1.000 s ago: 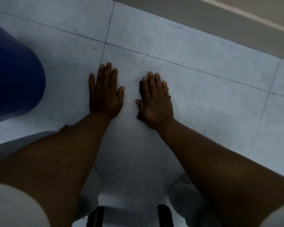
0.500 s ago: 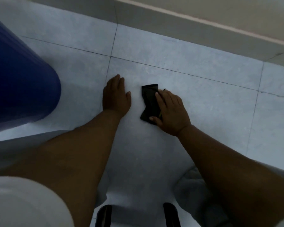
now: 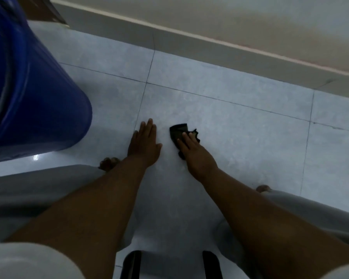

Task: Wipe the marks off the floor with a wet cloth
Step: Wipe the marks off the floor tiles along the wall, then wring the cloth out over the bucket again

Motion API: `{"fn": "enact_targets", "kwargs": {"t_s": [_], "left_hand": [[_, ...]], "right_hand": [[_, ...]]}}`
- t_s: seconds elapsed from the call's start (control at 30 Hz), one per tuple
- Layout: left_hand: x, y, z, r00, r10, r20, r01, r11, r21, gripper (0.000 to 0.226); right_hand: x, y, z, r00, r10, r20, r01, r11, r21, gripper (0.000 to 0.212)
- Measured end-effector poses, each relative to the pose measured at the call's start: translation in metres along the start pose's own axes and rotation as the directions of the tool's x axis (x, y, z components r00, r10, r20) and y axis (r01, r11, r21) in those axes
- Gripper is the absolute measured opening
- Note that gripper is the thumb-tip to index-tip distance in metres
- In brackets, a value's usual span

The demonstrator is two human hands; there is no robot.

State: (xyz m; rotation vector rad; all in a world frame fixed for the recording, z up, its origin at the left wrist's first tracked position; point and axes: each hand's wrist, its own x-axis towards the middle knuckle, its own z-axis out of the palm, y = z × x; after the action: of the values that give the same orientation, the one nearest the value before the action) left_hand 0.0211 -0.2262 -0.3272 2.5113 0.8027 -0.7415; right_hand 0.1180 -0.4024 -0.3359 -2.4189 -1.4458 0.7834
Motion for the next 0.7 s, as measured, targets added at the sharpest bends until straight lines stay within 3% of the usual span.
{"fn": "enact_targets", "kwargs": {"t_s": [0.13,0.2,0.27,0.33,0.4,0.47,0.6,0.7], "left_hand": [[-0.017,-0.002,-0.023,0.996,0.065,0.062,-0.058,0.993,-0.101,0.085],[-0.027,0.000,-0.039,0.978,0.170,0.124,-0.153,0.979,-0.135,0.098],[-0.038,0.009,-0.059,0.955,0.226,0.192,-0.180,0.956,-0.231,0.106],[-0.047,0.019,-0.085,0.965,0.208,0.157,-0.135,0.916,-0.379,0.089],[-0.053,0.027,-0.118,0.986,0.158,0.053,-0.117,0.882,-0.457,0.052],[-0.060,0.028,-0.156,0.996,0.086,-0.016,-0.082,0.850,-0.520,0.031],[-0.083,0.013,-0.232,0.992,0.008,-0.125,-0.074,0.843,-0.533,0.030],[-0.099,-0.005,-0.288,0.983,-0.032,-0.179,-0.077,0.820,-0.568,0.028]], "right_hand": [[-0.012,-0.016,-0.032,0.977,-0.153,0.150,0.132,0.981,0.140,0.046],[-0.013,-0.027,-0.059,0.980,-0.170,0.104,0.144,0.964,0.223,0.037],[-0.007,-0.035,-0.089,0.995,-0.083,0.064,0.056,0.939,0.338,0.029],[0.003,-0.045,-0.126,0.990,0.099,0.103,-0.138,0.855,0.501,0.026],[0.014,-0.056,-0.161,0.962,0.251,0.107,-0.260,0.723,0.640,0.022],[0.022,-0.065,-0.192,0.943,0.325,0.067,-0.271,0.640,0.719,0.015],[0.036,-0.096,-0.244,0.955,0.297,0.015,-0.207,0.629,0.749,0.032],[0.059,-0.126,-0.279,0.962,0.266,-0.063,-0.114,0.600,0.792,0.021]]}}
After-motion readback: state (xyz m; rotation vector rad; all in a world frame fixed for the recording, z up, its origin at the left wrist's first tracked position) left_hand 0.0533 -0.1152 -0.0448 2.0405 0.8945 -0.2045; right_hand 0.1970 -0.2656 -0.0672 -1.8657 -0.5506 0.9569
